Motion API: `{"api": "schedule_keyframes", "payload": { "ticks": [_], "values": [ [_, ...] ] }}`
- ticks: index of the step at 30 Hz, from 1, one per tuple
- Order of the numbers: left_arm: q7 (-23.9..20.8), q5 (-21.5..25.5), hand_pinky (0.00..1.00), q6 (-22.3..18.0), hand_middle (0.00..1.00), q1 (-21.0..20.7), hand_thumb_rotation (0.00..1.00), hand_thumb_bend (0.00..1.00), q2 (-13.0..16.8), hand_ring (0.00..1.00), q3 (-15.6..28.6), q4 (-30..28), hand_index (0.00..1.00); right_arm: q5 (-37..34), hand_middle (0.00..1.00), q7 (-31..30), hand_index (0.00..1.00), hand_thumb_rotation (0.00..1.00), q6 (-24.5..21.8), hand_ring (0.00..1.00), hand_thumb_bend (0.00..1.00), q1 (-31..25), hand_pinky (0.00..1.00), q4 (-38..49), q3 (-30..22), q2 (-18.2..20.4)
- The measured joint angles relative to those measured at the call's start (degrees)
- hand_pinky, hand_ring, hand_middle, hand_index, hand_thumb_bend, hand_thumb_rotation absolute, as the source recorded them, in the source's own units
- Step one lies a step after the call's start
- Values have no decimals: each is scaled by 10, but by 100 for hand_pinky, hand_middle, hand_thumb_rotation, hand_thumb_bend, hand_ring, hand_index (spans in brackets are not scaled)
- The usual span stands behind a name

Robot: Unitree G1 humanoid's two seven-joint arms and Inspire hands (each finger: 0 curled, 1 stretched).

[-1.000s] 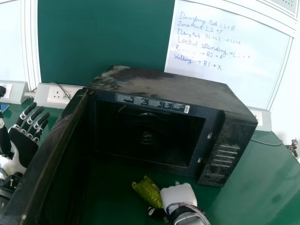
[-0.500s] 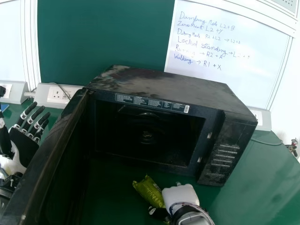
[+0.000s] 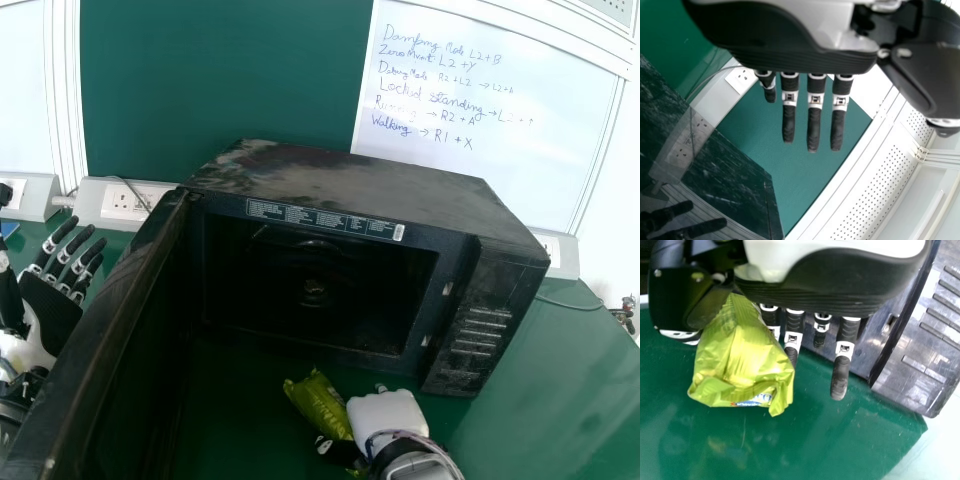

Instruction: Put biscuit inside oven

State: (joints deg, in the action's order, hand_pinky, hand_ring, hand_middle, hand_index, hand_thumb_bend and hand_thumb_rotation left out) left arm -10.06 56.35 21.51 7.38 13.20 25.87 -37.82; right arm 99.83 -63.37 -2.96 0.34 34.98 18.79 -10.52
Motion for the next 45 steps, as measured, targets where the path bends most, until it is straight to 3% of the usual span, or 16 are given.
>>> {"api": "schedule_keyframes", "payload": {
  "ticks": [3,11,16,22,30,35,45],
  "values": [
    [-2,0,76,0,69,0,44,73,0,72,-2,-1,67,0,42,0,53,0,-2,42,54,6,36,2,-7,4],
    [-2,0,77,0,70,0,43,72,0,73,-4,-1,67,-4,43,-10,51,1,-1,50,53,26,46,7,-17,9],
    [-3,0,75,0,69,0,44,73,0,72,-4,-1,65,-4,41,-9,52,0,6,43,53,36,38,8,-18,7],
    [-5,0,77,0,70,0,43,73,0,73,-5,-2,66,-13,47,-7,49,0,18,38,53,53,32,9,-21,-3],
    [-6,0,81,0,72,0,44,72,0,76,-6,-2,68,-16,48,-8,49,0,19,37,53,82,32,9,-25,-2],
    [-6,0,83,0,73,0,43,73,0,77,-6,-3,69,-17,48,-18,49,0,20,42,53,106,37,4,-25,-1],
    [0,1,80,-2,70,0,44,72,-1,74,-6,-3,68,-16,48,-21,49,0,20,42,53,148,38,-22,-24,5]
  ]
}}
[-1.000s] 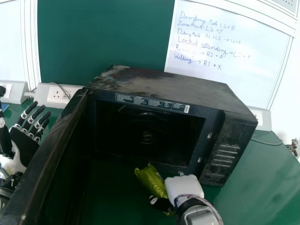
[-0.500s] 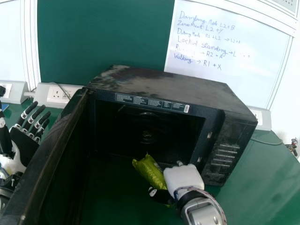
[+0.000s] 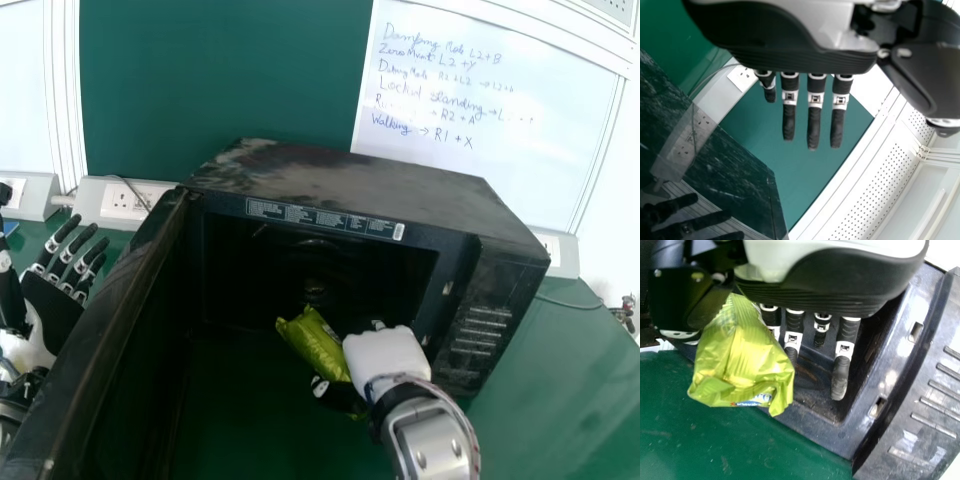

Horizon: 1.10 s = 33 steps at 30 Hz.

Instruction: Put biscuit inside oven

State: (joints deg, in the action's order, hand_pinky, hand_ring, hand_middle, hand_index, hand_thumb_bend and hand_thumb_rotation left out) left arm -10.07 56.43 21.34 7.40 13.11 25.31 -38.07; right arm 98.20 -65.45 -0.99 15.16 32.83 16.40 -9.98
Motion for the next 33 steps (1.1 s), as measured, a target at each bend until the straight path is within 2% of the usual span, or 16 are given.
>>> {"api": "schedule_keyframes", "payload": {
  "ticks": [9,12,15,17,19,21,22,27,30,33],
  "values": [
    [3,-1,85,0,72,1,42,75,-1,77,0,1,69,-7,48,-1,49,0,-13,41,53,32,40,-29,-1,9],
    [9,-2,84,-1,71,1,43,76,0,76,0,3,69,-6,44,-1,54,0,-17,43,52,45,43,-41,0,10],
    [9,-2,85,-2,73,2,43,74,0,78,0,3,70,-6,48,-2,50,0,-27,44,53,61,43,-58,1,15],
    [14,-2,83,-3,72,2,42,74,0,77,0,4,70,-6,46,-1,53,0,-36,52,53,69,52,-71,2,19],
    [17,-2,83,-6,71,2,41,75,-1,76,1,6,70,-6,46,2,53,0,-46,55,53,73,57,-85,4,23],
    [18,-2,82,-7,71,2,41,75,-1,76,1,7,70,-6,45,7,54,0,-52,53,52,78,55,-96,5,26],
    [18,-2,83,-8,71,2,42,75,-1,75,1,8,70,-6,47,11,51,0,-55,48,53,83,48,-103,7,26],
    [17,-3,85,-8,72,3,41,79,-1,77,1,9,69,-7,48,41,49,0,-62,37,53,104,35,-138,12,23],
    [17,-3,84,-8,72,4,41,79,-2,77,1,9,70,-9,48,55,49,0,-66,32,53,115,30,-150,17,20],
    [17,-3,84,-8,72,4,41,78,-2,77,1,11,71,-16,48,61,49,0,-71,33,53,125,31,-165,19,21]
  ]
}}
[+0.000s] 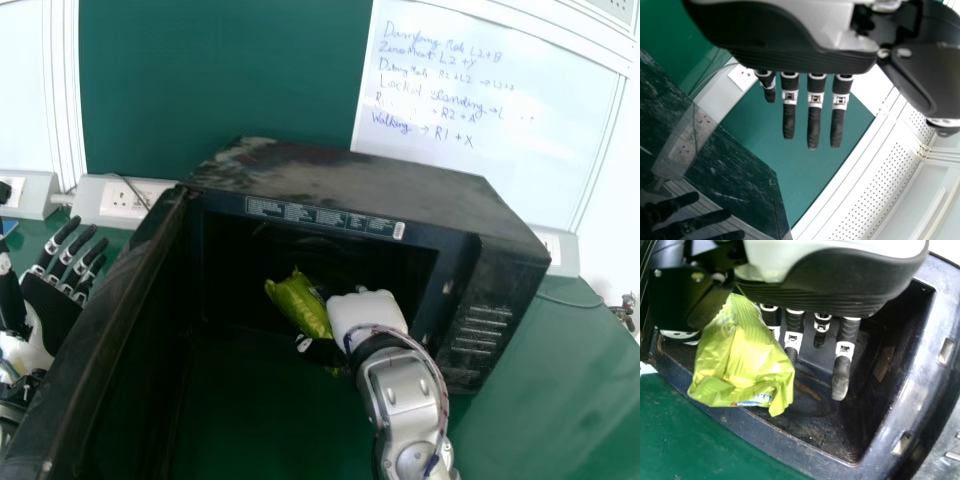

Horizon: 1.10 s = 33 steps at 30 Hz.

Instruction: Put biscuit inside oven

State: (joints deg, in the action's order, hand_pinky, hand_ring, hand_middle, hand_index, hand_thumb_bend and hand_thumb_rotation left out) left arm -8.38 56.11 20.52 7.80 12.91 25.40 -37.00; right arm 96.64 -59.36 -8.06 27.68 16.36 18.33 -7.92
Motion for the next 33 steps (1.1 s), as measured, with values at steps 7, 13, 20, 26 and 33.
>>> {"api": "schedule_keyframes", "payload": {
  "ticks": [7,13,20,26,33],
  "values": [
    [3,1,84,-1,73,1,39,80,-1,77,1,4,71,-12,48,6,49,0,-27,34,53,27,32,-37,4,6],
    [5,0,87,-3,74,3,40,79,-1,80,1,6,72,-17,49,23,66,0,-48,46,56,42,46,-66,10,8],
    [11,0,87,-5,74,3,39,82,-1,79,1,12,72,-35,49,50,66,0,-69,48,56,55,48,-85,13,8],
    [11,0,86,-6,74,3,38,83,-1,78,2,13,73,-46,49,67,66,0,-84,51,56,59,53,-106,19,7],
    [12,2,84,-6,72,3,38,82,-1,76,3,15,72,-73,49,104,62,0,-105,51,57,67,55,-134,20,6]
  ]
}}
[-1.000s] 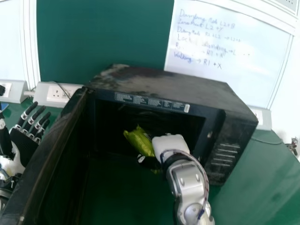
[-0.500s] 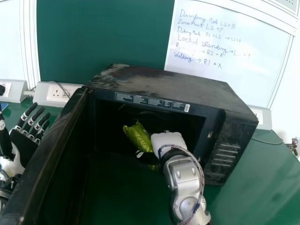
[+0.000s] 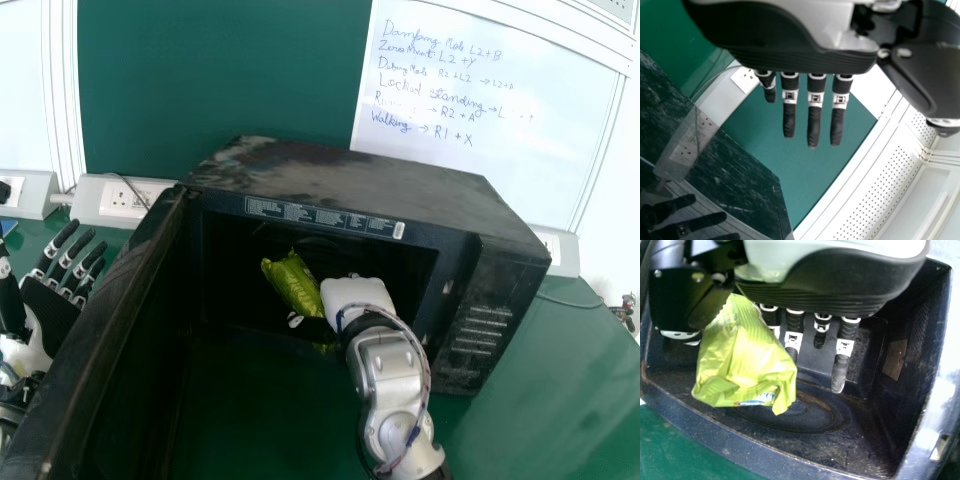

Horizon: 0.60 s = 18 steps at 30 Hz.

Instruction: Put biscuit inside oven

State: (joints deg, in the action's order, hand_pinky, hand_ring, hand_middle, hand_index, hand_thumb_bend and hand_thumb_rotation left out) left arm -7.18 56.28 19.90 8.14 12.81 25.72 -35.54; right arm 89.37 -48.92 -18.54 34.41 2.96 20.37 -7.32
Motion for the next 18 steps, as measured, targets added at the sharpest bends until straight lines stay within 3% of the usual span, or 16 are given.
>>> {"api": "schedule_keyframes", "payload": {
  "ticks": [9,14,18],
  "values": [
    [4,-1,84,-2,73,1,39,83,0,77,0,1,71,-33,49,52,64,0,-14,49,57,24,51,-53,5,-9],
    [6,-1,81,-3,71,1,38,84,0,75,0,1,70,-47,49,69,67,0,-23,54,57,52,56,-86,12,-14],
    [6,-3,81,-3,71,1,38,85,-1,75,0,1,70,-62,48,88,72,0,-25,37,57,65,37,-106,20,-16]
  ]
}}
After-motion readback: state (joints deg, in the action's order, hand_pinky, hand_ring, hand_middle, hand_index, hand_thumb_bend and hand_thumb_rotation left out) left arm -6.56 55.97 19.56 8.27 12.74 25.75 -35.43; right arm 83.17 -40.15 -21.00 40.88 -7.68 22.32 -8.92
